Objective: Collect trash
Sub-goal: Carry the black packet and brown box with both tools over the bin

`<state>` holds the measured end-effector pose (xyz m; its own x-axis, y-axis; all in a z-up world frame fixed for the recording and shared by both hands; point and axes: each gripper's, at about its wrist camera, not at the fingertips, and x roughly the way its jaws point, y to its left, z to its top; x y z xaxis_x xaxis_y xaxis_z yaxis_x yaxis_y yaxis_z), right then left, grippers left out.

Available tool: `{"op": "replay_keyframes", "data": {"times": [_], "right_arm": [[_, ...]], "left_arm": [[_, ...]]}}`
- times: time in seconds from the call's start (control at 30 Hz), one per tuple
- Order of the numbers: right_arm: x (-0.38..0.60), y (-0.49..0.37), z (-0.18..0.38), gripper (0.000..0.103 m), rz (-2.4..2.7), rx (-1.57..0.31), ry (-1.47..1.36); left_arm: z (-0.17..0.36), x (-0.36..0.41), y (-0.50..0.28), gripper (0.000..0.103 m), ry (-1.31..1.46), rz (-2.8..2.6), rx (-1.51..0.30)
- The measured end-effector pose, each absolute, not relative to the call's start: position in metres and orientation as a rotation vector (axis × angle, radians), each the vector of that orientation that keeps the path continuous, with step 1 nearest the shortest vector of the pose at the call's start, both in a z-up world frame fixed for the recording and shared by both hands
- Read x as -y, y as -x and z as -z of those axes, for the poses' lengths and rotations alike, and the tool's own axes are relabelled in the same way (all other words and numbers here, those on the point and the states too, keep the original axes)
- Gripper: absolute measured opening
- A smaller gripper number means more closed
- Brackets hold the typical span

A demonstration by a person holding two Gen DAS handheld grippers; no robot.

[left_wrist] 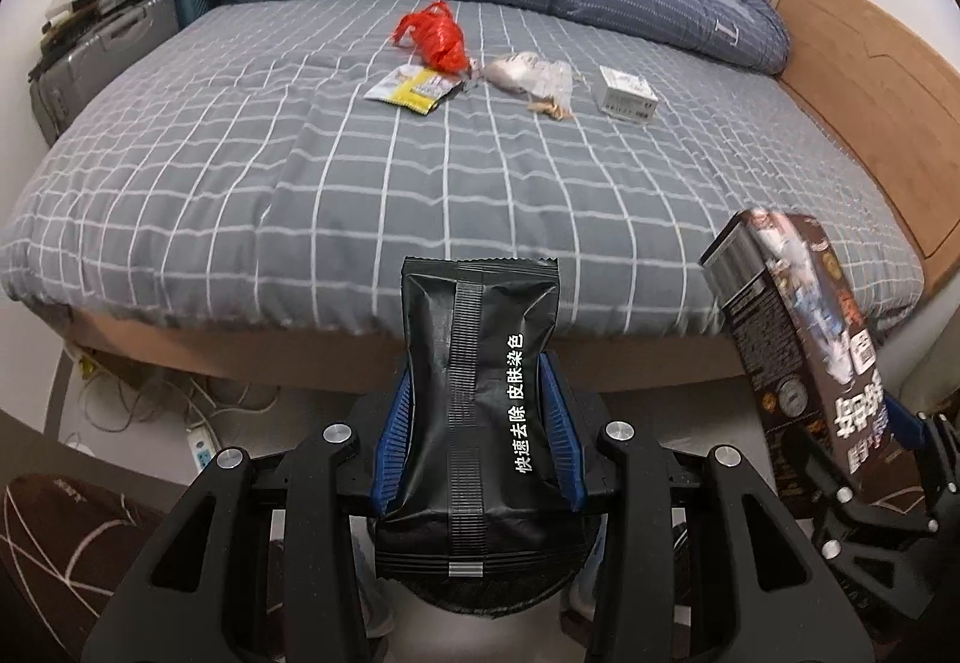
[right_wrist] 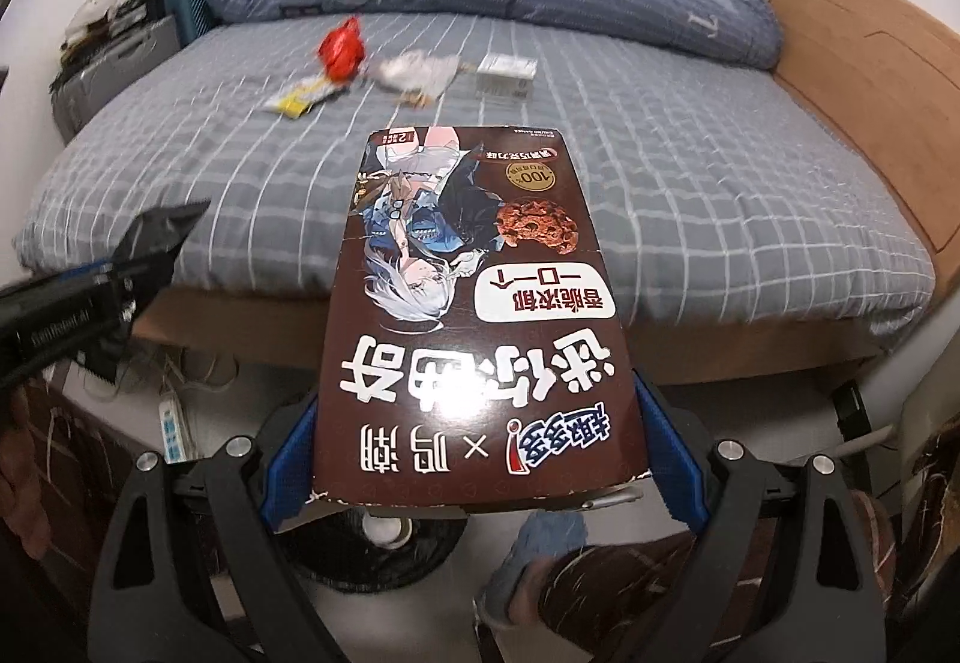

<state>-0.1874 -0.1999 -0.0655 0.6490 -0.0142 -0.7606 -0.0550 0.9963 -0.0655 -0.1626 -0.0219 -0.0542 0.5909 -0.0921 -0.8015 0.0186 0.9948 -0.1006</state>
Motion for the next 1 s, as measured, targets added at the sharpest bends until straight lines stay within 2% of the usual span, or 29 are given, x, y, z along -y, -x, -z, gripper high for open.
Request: {"op": "replay_keyframes", "data": {"times": [0.4,0.77,1.0], "right_arm": [[0.193,0.192,0.131,0.087,-0.047,-1.003,0.088],[0.191,0.17,0.185,0.087,-0.061,-1.115,0.092],[0.194,0.16,0.198,0.087,-0.061,-1.131,0.086]], "left_arm": [[0.113,0.014,0.181,0.04,0.041,0.033,-1.036],[0.172,0.01,0.156,0.04,0.072,0.044,-1.123],[0.192,0.016,0.143,0.04,0.073,0.072,-1.146]]}}
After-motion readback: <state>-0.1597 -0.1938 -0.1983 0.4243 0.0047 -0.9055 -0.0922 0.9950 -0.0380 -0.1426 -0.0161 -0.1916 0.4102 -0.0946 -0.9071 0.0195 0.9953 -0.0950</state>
